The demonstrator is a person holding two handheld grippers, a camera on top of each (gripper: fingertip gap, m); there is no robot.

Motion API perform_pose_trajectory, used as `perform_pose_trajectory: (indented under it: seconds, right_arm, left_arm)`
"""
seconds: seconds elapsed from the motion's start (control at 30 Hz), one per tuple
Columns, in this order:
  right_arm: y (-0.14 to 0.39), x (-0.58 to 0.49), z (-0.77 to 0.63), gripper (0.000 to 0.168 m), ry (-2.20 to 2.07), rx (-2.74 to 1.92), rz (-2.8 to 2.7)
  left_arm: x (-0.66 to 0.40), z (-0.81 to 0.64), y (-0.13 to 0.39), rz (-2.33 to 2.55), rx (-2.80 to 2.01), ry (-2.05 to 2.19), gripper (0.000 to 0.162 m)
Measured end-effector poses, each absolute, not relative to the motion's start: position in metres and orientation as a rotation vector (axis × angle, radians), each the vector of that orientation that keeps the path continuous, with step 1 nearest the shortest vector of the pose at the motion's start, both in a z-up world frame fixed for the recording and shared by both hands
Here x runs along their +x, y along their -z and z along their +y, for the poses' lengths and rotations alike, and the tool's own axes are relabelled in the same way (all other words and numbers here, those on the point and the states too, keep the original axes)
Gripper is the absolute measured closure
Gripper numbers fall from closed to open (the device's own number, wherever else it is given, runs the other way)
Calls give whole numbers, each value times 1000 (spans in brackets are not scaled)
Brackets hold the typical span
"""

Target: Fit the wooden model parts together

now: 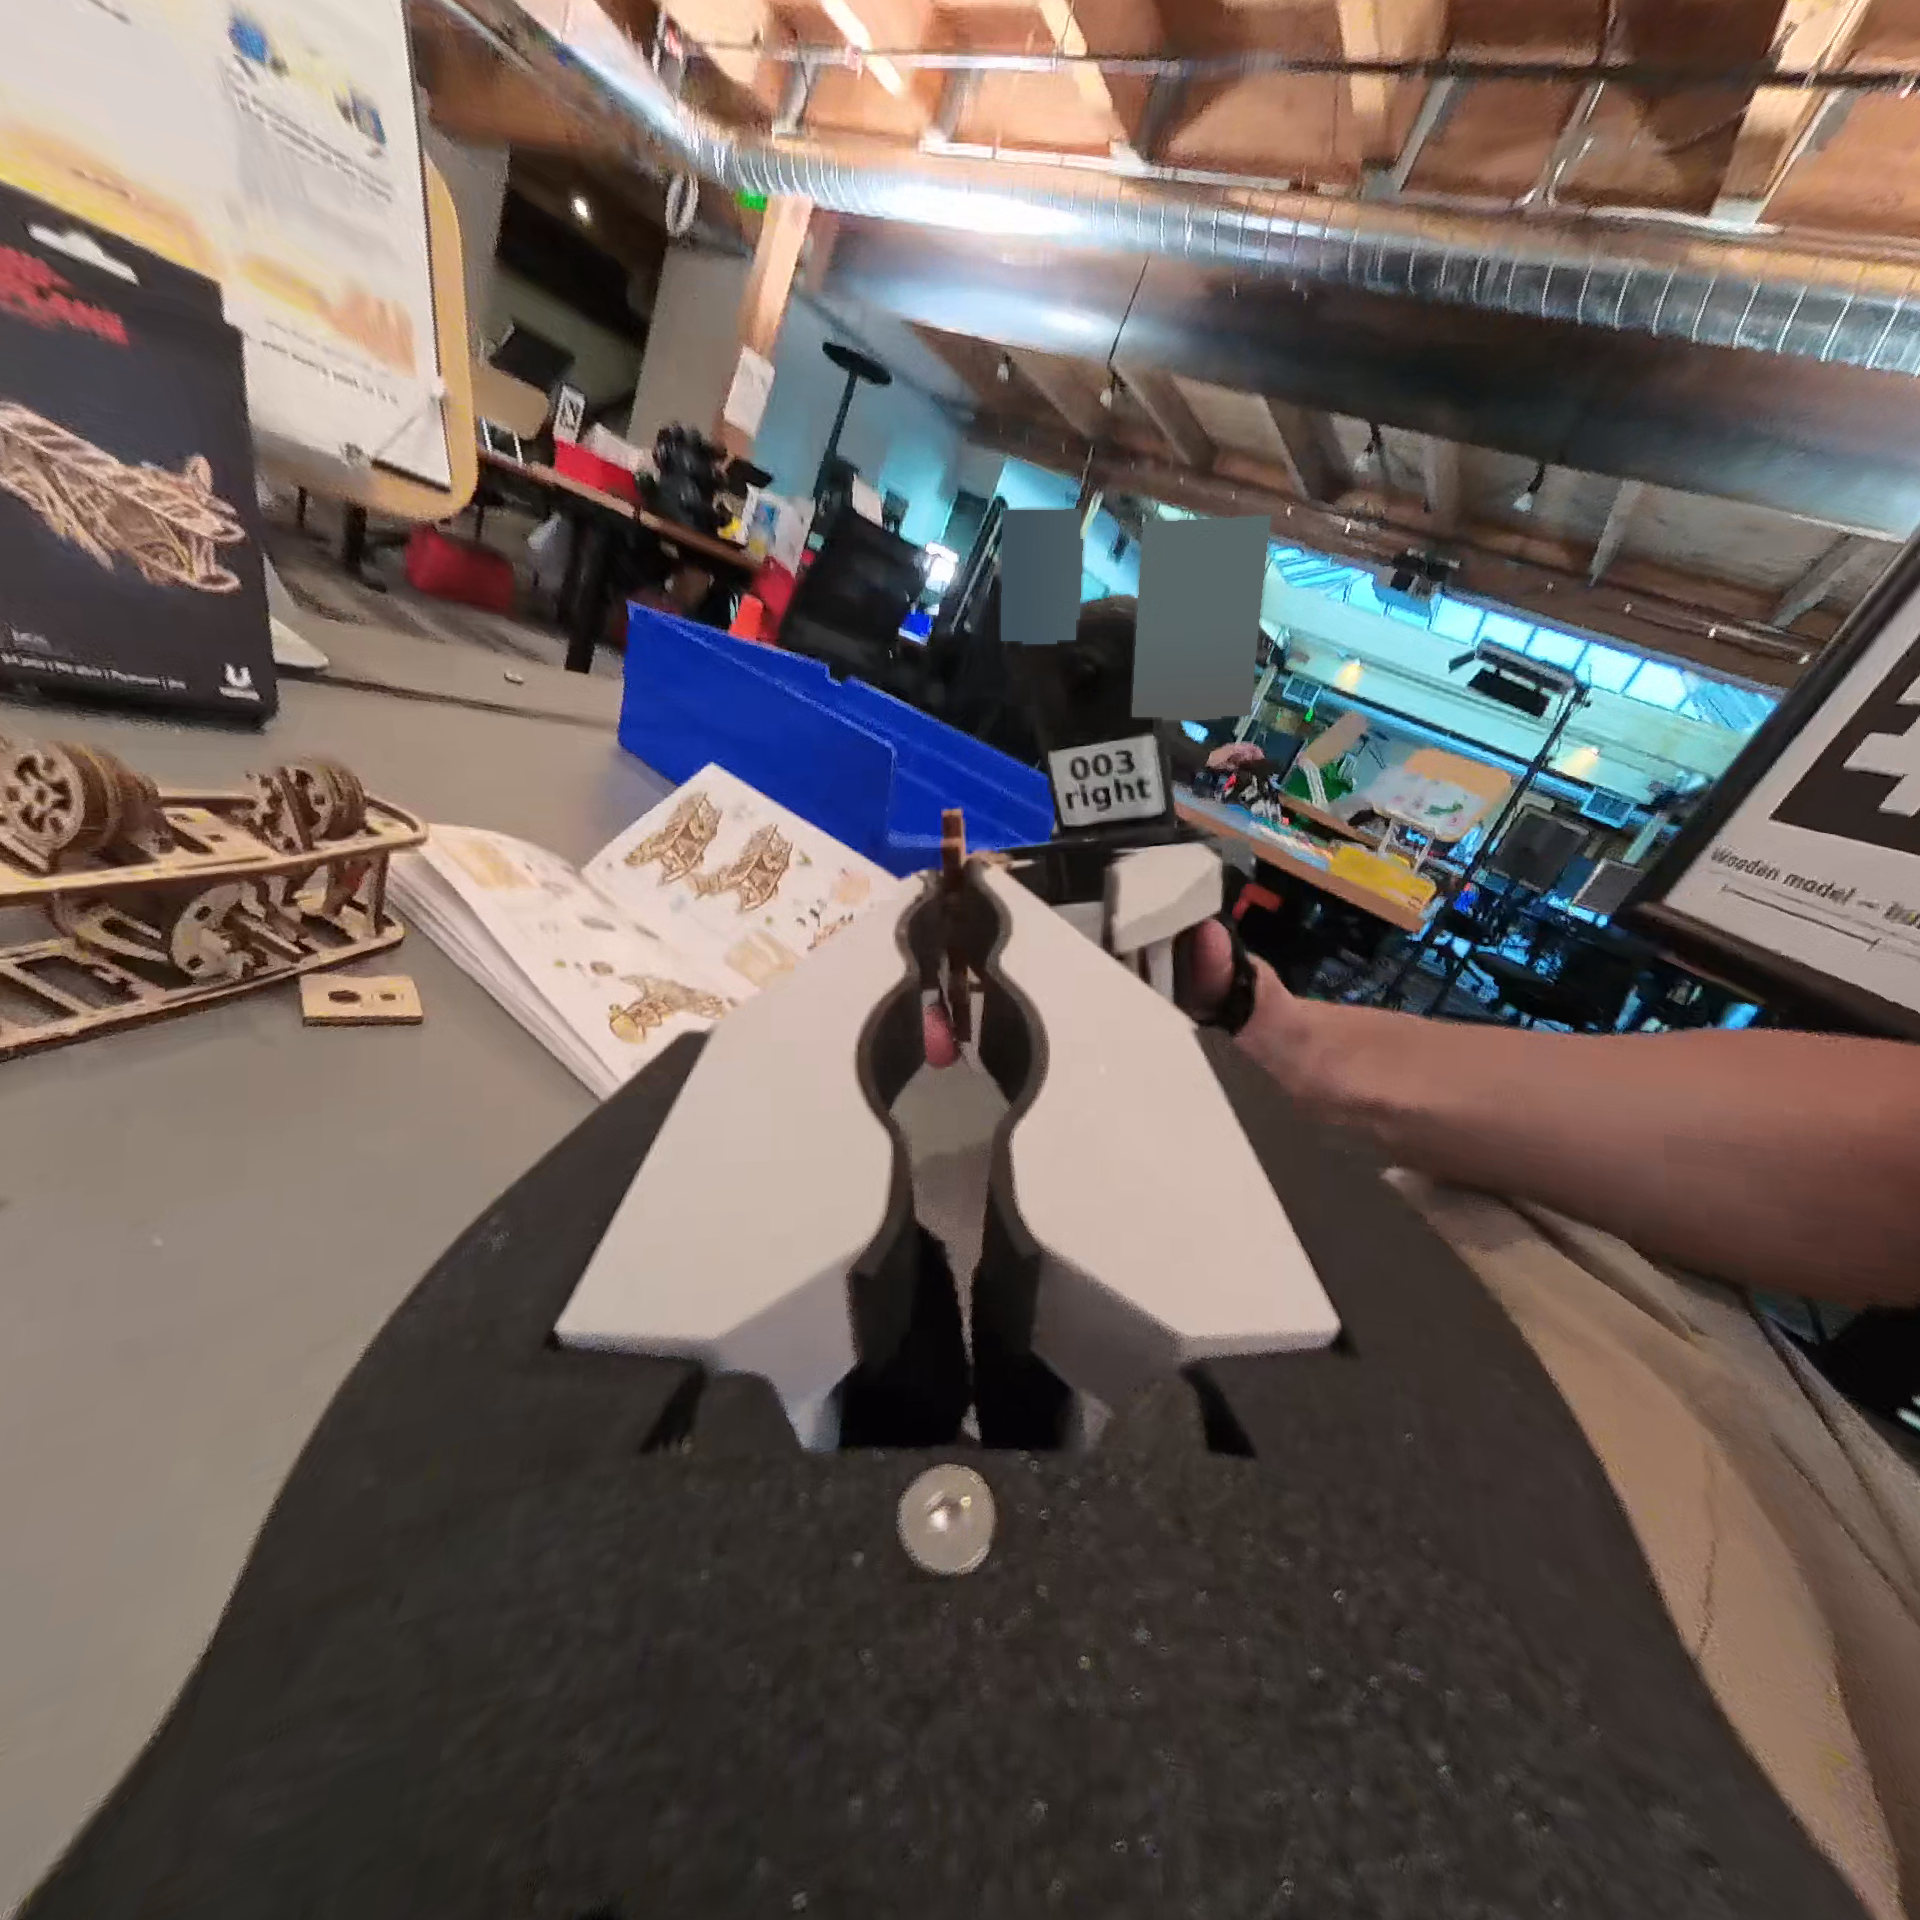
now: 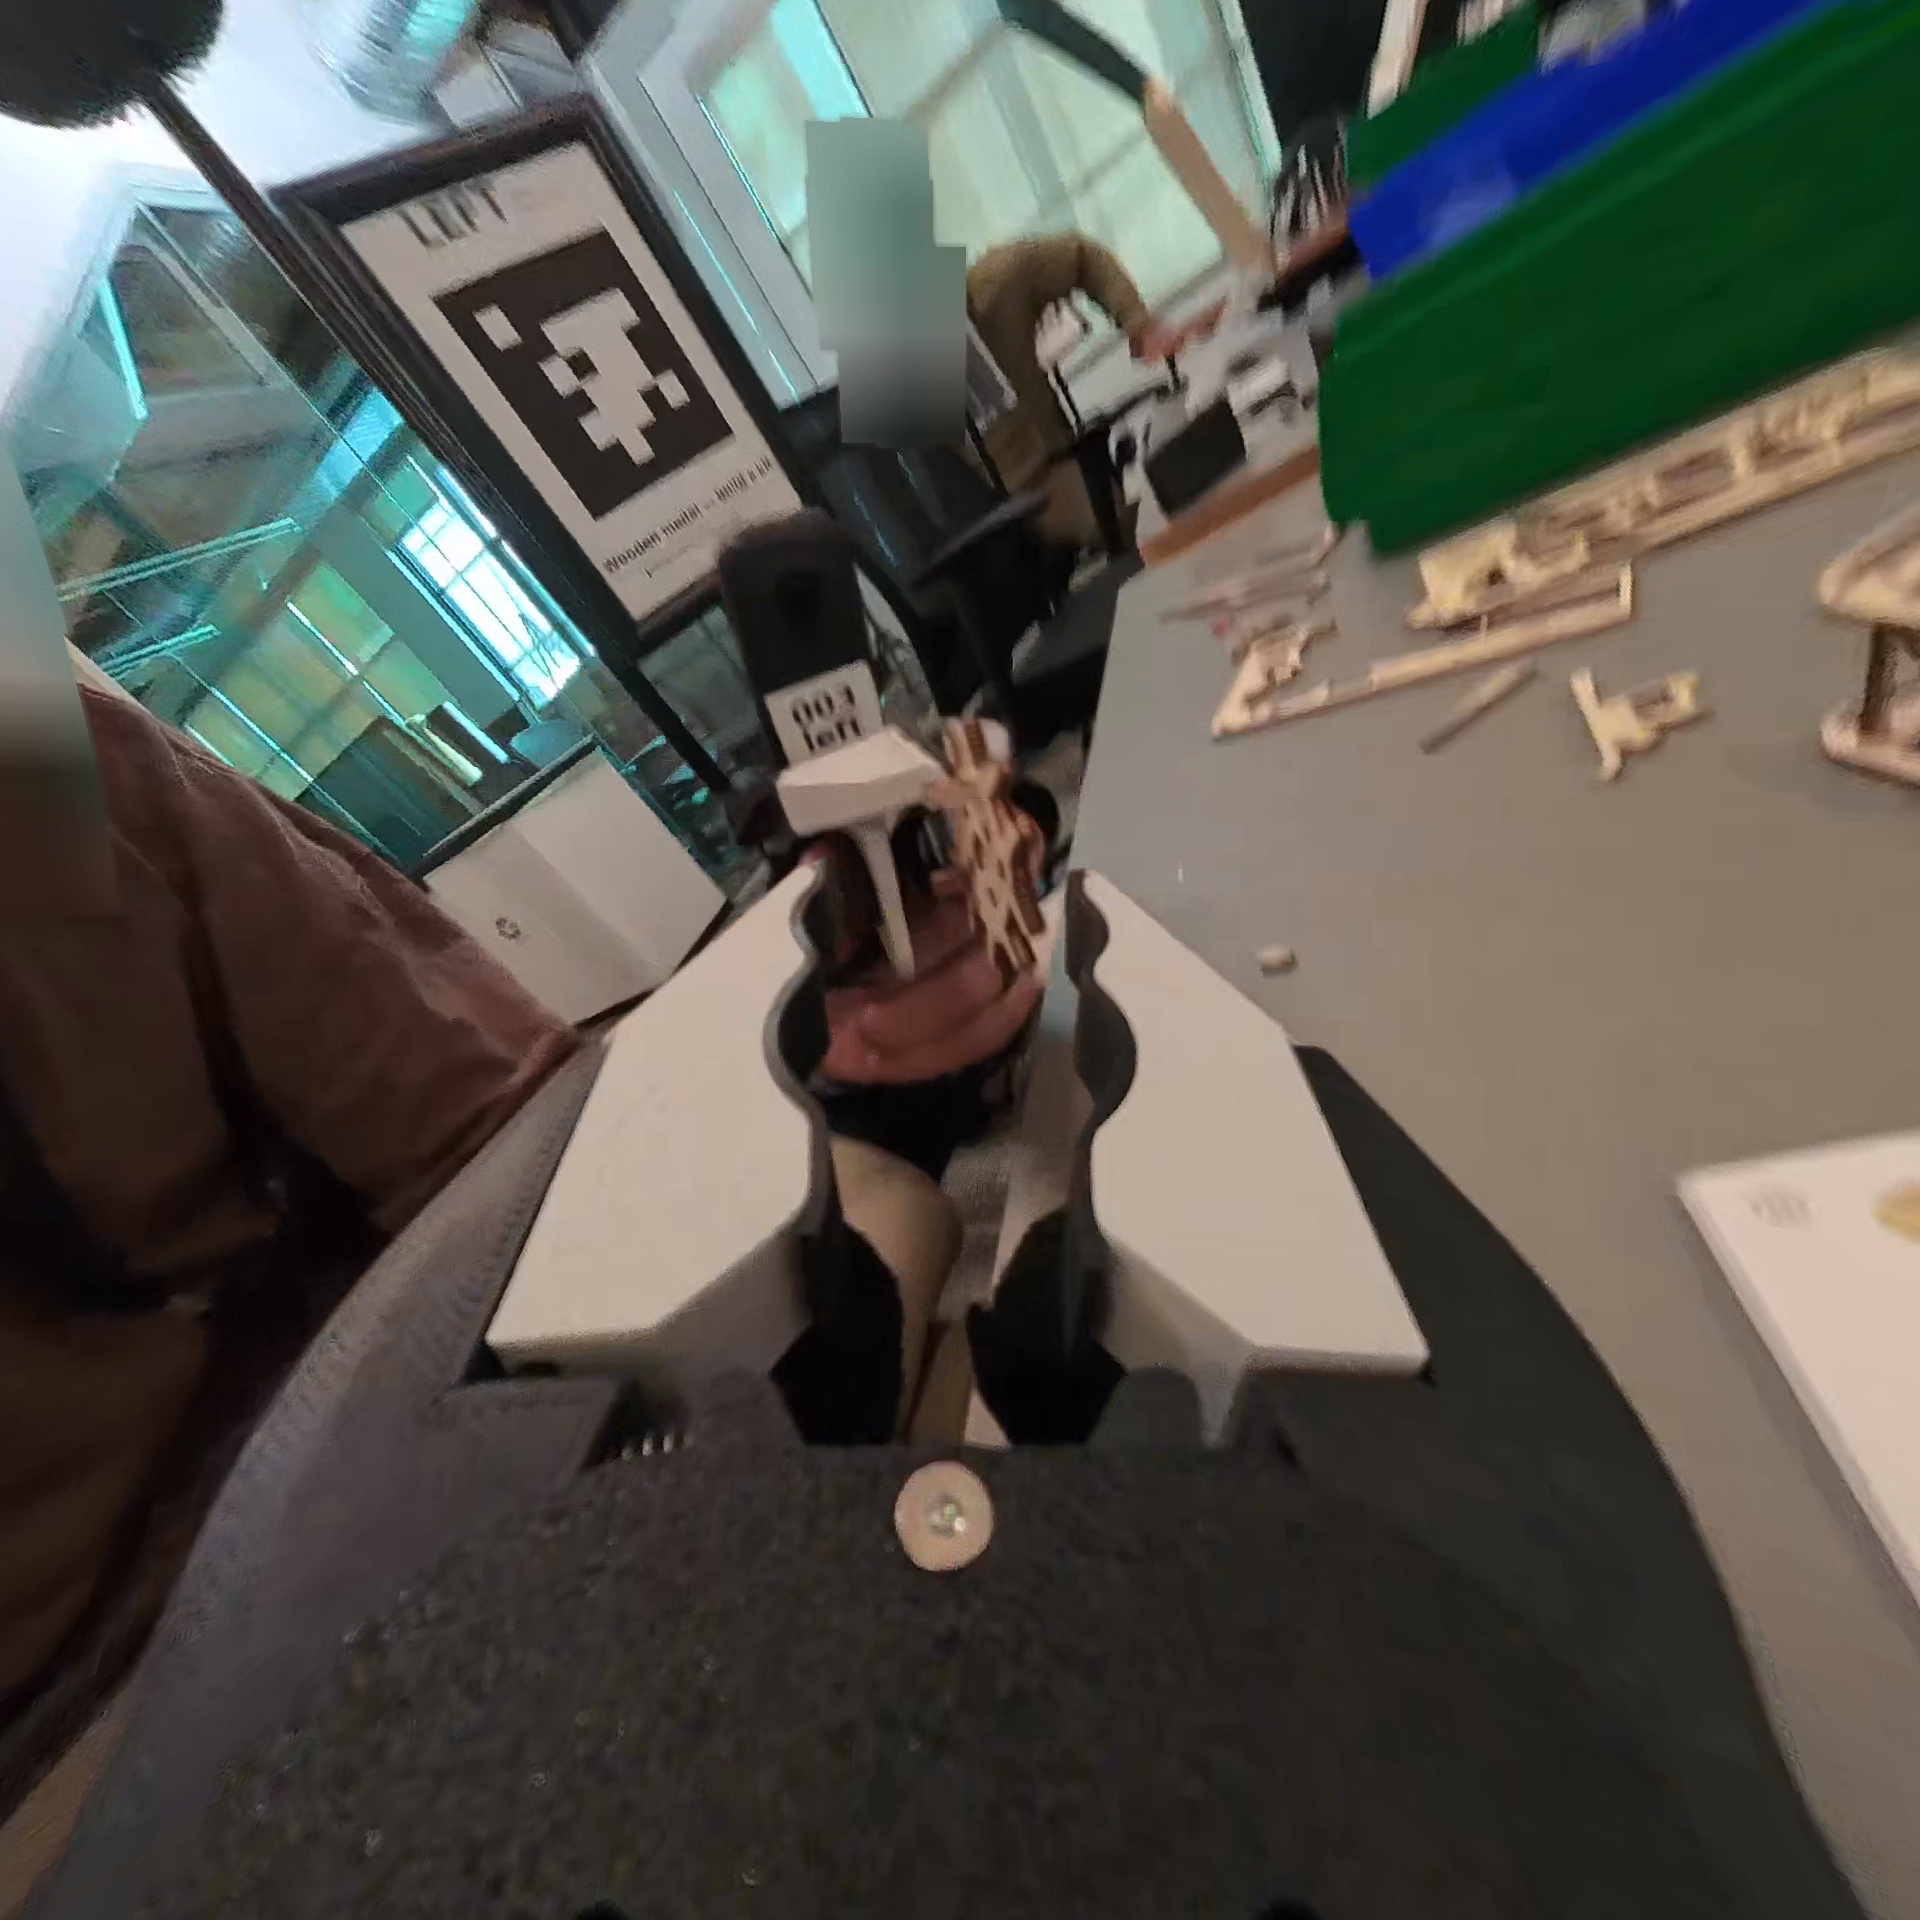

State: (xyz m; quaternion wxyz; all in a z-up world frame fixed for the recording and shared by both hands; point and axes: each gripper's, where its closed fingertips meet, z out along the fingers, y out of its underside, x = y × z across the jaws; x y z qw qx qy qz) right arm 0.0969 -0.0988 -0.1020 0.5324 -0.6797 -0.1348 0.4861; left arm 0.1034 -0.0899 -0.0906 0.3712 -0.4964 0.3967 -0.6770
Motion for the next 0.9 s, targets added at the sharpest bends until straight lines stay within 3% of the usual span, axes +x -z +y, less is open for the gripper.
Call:
perform_pose_trajectory:
  seconds: [0.13,0.3,0.9]
  right_arm:
    - [66,92,-89,134,-1165,-1459,-265]
    - [60,88,-82,146,-1068,-1453,-259]
    - [51,79,-94,156,-1147,-1388,-308]
  left_arm:
    - [94,-87,75,929,-1202,1806,162]
    - [87,-83,65,866,-1165,1842,162]
    - [78,-91,53,828,-1095,1881,162]
